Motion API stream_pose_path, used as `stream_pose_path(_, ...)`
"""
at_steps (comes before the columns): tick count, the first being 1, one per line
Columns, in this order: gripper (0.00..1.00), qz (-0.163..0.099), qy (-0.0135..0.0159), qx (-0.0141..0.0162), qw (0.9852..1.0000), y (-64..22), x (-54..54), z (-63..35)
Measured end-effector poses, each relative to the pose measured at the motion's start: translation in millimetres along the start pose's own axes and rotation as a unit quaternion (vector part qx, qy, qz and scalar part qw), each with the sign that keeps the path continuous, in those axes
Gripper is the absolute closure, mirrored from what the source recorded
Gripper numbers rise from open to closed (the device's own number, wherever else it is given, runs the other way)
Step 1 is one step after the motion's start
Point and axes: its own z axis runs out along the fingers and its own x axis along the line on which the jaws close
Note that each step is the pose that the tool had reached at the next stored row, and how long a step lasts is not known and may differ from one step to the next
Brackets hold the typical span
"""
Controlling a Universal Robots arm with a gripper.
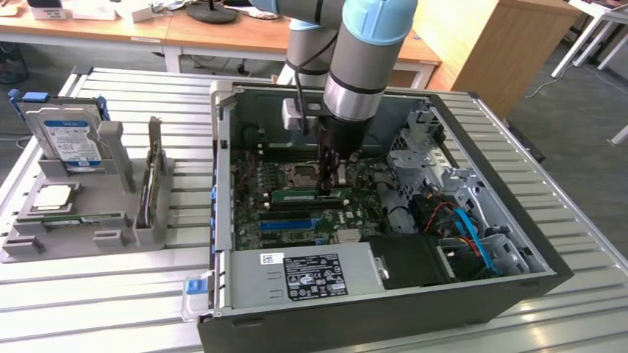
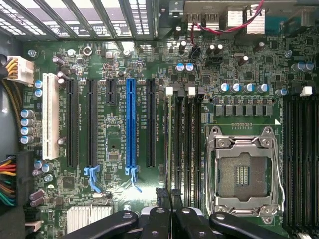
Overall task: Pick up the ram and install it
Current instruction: 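Insert the ram into the slot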
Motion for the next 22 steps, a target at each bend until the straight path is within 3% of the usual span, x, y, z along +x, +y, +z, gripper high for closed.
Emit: stream_pose_path(22, 0.88, 0.0, 0.0, -0.0013, 1.0, -0.3, -0.7, 3.0)
